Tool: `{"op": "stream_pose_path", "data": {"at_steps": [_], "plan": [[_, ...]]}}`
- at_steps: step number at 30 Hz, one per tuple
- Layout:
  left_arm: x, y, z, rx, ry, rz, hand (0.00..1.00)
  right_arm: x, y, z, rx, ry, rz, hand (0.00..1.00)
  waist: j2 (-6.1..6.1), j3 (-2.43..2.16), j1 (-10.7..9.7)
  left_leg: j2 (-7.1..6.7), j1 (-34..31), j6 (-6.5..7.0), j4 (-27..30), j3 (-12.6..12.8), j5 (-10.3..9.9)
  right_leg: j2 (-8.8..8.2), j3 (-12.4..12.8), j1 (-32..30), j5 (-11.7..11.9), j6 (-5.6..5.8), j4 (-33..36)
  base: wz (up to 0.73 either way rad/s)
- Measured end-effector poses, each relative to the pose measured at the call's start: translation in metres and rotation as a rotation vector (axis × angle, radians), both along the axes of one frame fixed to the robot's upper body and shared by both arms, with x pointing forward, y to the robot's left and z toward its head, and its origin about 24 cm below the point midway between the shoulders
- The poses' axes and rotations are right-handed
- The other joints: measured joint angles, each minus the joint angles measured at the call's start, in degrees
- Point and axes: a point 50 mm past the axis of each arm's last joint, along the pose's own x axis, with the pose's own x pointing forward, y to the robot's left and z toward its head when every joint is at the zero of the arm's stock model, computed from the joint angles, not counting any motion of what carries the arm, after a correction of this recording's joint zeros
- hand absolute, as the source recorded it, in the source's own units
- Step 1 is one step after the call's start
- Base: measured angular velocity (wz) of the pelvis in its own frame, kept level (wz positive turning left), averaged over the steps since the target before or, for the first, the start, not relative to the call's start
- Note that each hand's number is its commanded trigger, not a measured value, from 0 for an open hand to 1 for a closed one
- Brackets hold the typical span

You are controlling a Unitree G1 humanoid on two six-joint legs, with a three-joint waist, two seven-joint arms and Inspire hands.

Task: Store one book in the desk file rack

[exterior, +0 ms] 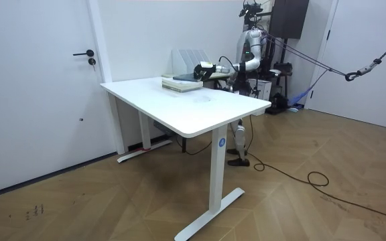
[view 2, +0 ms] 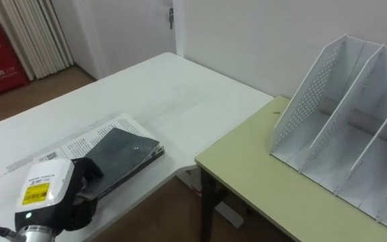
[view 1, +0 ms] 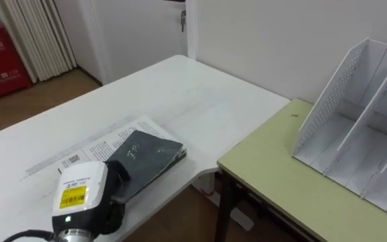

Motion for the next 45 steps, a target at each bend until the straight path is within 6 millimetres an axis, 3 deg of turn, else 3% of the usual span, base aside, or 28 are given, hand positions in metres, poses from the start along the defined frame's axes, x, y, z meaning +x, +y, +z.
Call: {"op": "stream_pose_path", "data": {"at_steps": [8,13,20,25,33,37,45], "plan": [[0.005,0.005,0.007,-0.236,-0.003,0.023,1.0,-0.002,0.001,0.0,0.014,-0.017,-0.007,0.0,-0.26,0.03,0.1,-0.04,0.2,0.07,0.2,0.1,0.0,-0.12,-0.1,0.3,-0.1,0.11,0.0,0.02],[0.007,-0.003,0.022,-0.614,-0.001,-0.035,1.0,-0.002,0.002,0.0,0.035,-0.025,-0.004,0.0,-0.37,0.11,0.5,-0.03,0.2,0.07,0.2,0.3,0.0,-0.2,-0.1,0.1,-0.1,0.13,0.0,0.0],[0.007,-0.018,0.031,-0.904,0.047,-0.156,1.0,-0.002,0.003,0.0,0.064,-0.052,0.003,0.0,-0.69,0.55,-0.3,0.11,-0.6,0.06,0.2,0.4,0.0,-0.1,0.0,-0.7,-0.1,0.01,0.2,-0.01],[0.007,-0.027,0.051,-1.191,-0.003,-0.293,1.0,0.0,0.004,0.0,0.069,-0.08,0.019,0.0,-0.55,0.61,-0.1,0.09,-0.8,0.05,0.2,0.4,0.0,-0.13,0.1,-1.1,-0.1,0.01,0.1,0.0],[0.006,-0.029,0.064,-1.334,-0.051,-0.382,1.0,0.008,0.006,0.002,0.056,-0.099,0.089,0.0,-0.37,0.79,0.2,0.35,-1.0,0.07,0.1,2.1,0.0,-0.04,2.7,-2.4,-0.1,-0.02,1.3,-0.12],[0.006,-0.028,0.065,-1.365,-0.045,-0.395,1.0,0.009,0.007,0.002,0.059,-0.103,0.09,0.0,-0.32,0.75,0.2,0.52,-0.9,0.09,0.1,3.4,0.0,-0.03,3.1,-2.6,-0.1,0.02,1.3,-0.04],[0.005,-0.027,0.066,-1.507,-0.026,-0.437,1.0,0.02,0.014,0.006,0.116,-0.16,0.115,0.0,0.09,0.61,0.3,0.75,-1.6,0.09,0.2,3.5,0.0,0.14,3.4,-3.6,-0.1,-0.12,2.1,-0.02]]}}
